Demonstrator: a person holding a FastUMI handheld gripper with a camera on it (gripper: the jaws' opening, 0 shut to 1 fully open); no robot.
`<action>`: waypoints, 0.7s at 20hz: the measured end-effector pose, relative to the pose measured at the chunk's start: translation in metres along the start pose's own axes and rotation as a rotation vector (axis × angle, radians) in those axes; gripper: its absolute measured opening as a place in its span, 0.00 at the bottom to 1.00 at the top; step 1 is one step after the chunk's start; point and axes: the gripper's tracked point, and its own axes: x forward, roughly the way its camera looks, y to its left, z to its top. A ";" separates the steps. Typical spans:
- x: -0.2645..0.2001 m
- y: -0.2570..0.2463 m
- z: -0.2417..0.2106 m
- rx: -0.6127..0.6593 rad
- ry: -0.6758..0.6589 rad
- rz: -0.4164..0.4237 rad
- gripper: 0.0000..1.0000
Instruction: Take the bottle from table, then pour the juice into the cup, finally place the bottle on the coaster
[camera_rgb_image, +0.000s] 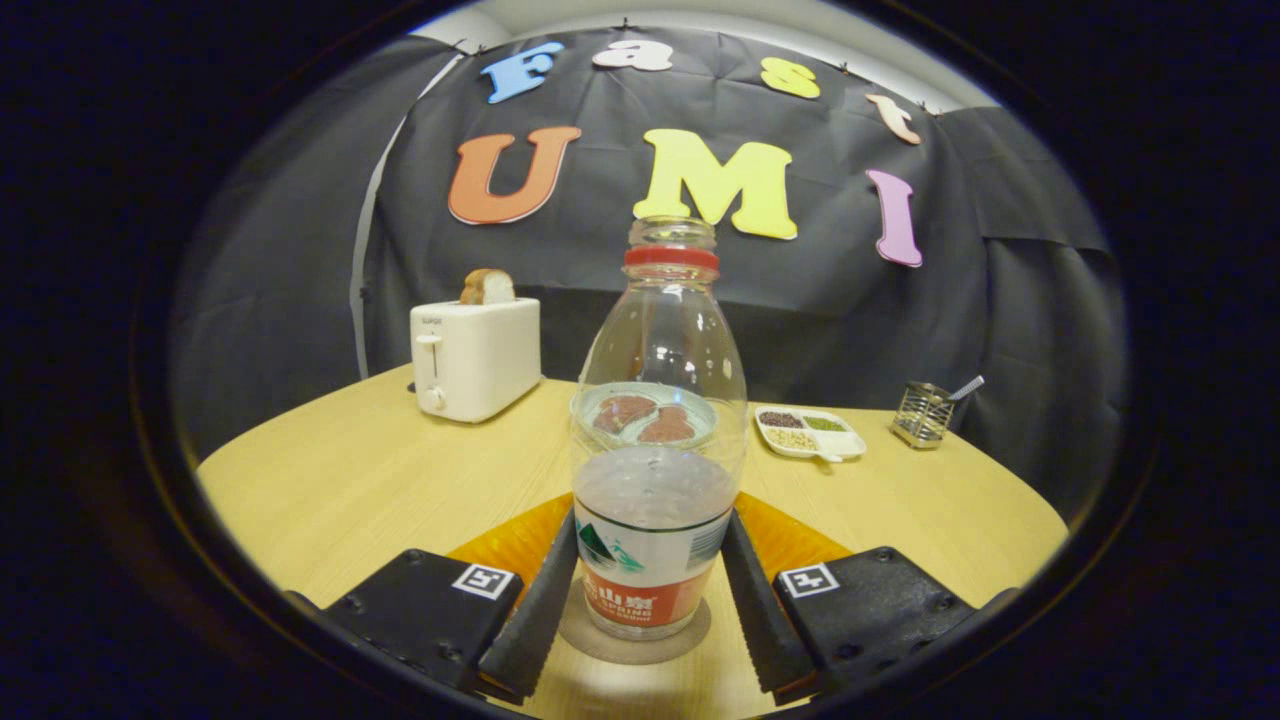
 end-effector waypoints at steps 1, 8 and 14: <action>0.000 0.001 -0.002 -0.007 0.000 0.009 0.82; -0.004 0.005 0.002 0.021 -0.011 0.035 0.97; -0.014 -0.002 0.009 0.032 -0.018 0.022 1.00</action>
